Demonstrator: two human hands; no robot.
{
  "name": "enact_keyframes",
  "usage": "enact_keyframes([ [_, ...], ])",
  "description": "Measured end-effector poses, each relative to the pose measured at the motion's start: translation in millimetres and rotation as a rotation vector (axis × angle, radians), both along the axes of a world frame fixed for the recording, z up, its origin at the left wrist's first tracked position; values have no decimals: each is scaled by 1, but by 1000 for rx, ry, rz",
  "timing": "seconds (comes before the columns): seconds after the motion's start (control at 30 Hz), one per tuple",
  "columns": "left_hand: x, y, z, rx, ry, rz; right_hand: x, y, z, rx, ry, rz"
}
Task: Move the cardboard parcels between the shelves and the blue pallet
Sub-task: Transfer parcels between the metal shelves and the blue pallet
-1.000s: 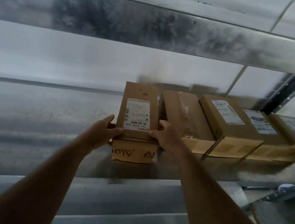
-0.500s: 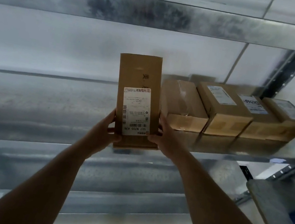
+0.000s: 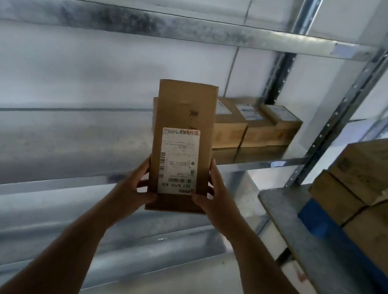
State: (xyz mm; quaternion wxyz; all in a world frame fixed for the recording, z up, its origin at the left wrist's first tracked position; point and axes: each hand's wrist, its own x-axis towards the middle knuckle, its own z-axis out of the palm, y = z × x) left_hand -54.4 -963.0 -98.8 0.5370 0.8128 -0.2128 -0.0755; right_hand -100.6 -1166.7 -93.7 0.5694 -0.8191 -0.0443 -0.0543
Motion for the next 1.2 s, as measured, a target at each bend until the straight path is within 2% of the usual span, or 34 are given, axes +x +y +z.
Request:
enact_keyframes([
  [0.27, -36, -78, 8, -13, 55, -143, -85, -65, 2, 67, -49, -161],
  [0.53, -64, -162, 21, 32, -1, -354, -155, -125, 5, 6, -44, -460],
  [0.6, -72, -200, 28, 84, -15, -468, -177, -147, 5, 50, -52, -577],
  [0.9, -81, -308, 53, 144, -43, -719, -216, -214, 13, 143, -99, -838],
  [1.1, -66, -382, 62, 123, -59, -829, -209, -264, 23, 66, -103, -977],
  [1.2, -52, -415, 63, 131, -114, -846, -195, -287, 27, 92, -82, -1026],
])
